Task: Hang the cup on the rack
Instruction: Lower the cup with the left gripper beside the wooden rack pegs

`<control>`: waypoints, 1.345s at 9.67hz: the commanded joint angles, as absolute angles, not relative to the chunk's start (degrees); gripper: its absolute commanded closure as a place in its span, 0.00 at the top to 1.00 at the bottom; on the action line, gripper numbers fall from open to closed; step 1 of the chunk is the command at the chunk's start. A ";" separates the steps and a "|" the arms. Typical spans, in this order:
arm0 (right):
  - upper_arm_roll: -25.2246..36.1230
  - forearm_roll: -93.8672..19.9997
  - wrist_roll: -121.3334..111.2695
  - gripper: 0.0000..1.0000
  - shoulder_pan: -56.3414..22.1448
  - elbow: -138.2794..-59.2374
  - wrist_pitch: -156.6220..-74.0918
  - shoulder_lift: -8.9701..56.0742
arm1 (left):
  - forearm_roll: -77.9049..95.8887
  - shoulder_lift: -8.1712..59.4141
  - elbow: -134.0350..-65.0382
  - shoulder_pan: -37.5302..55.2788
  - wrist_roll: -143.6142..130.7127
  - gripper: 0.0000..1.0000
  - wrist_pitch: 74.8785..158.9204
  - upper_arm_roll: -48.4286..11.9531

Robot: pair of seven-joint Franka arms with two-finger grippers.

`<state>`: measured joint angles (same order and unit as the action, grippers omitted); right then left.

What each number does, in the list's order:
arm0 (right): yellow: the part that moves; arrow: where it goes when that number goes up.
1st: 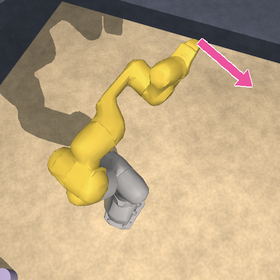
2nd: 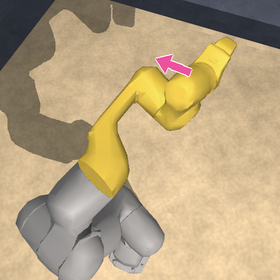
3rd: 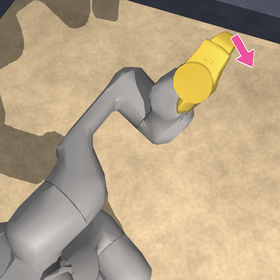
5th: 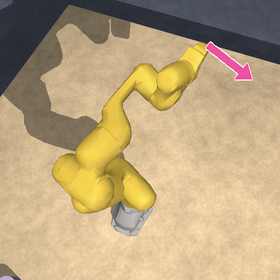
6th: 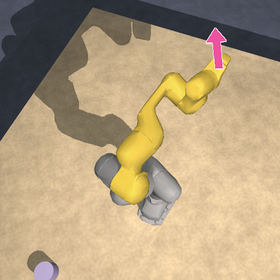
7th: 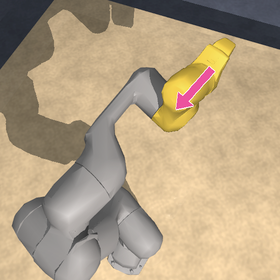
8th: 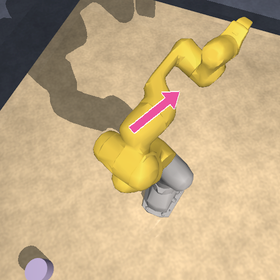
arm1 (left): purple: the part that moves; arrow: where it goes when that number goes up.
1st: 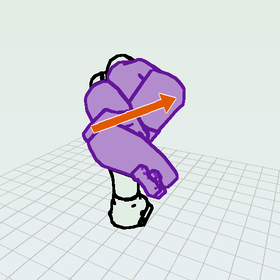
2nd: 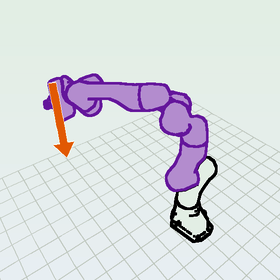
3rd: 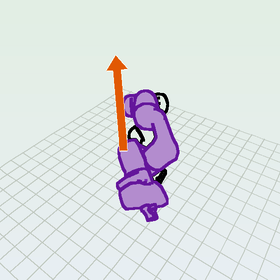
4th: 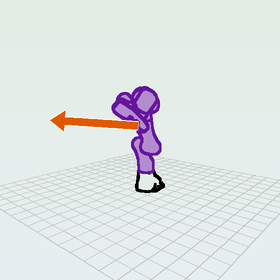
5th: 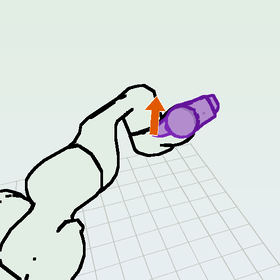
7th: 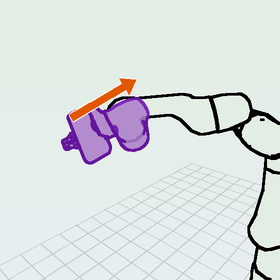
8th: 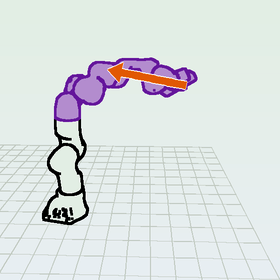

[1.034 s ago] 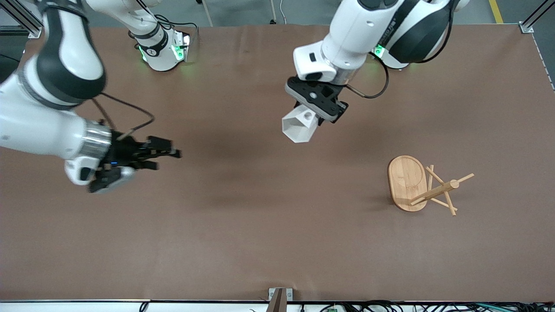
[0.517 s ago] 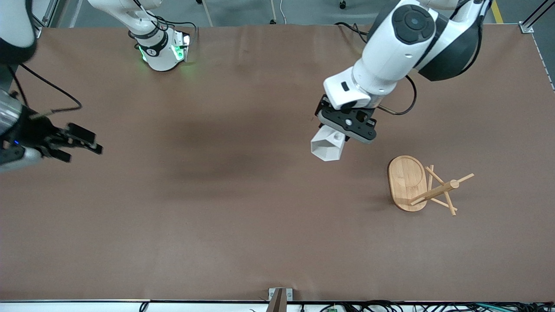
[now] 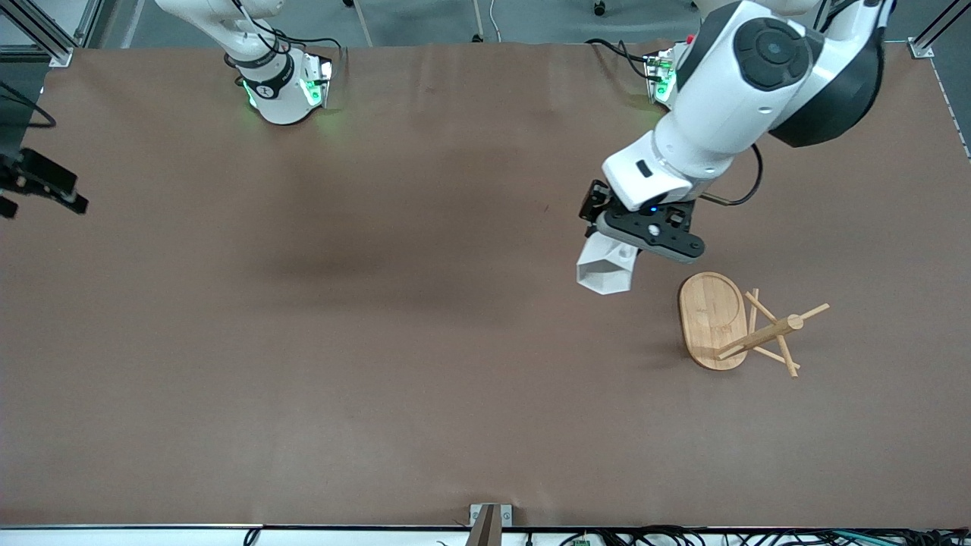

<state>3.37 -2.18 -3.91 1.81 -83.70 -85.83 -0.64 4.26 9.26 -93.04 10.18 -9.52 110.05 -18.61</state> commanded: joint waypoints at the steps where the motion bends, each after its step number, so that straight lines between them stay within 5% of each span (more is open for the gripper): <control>1: 6.49 -1.14 -2.55 1.00 0.45 -86.13 -85.25 -2.90 | 2.38 8.09 -94.22 6.87 -10.46 0.00 106.45 -19.07; 4: 6.50 -0.97 -2.46 1.00 0.61 -84.99 -85.43 -2.46 | 2.63 7.82 -96.05 1.68 -8.88 0.00 105.20 -18.90; 6: 6.33 -1.05 -2.55 1.00 0.62 -85.25 -85.78 -1.50 | 3.60 5.99 -100.78 4.99 -4.86 0.00 106.86 -12.61; 8: 5.89 -0.62 -2.55 1.00 0.44 -85.87 -85.87 -1.58 | 7.72 1.34 -111.74 5.97 -2.99 0.00 116.31 -10.90; 13: 3.87 0.88 -2.64 1.00 3.24 -89.74 -85.87 -2.81 | 7.91 2.19 -118.30 6.94 8.51 0.00 122.86 -9.06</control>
<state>5.07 -0.29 -3.60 1.41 -87.72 -85.27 -0.98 6.88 1.97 -115.08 6.50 5.61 120.31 -10.09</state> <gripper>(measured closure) 0.000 0.233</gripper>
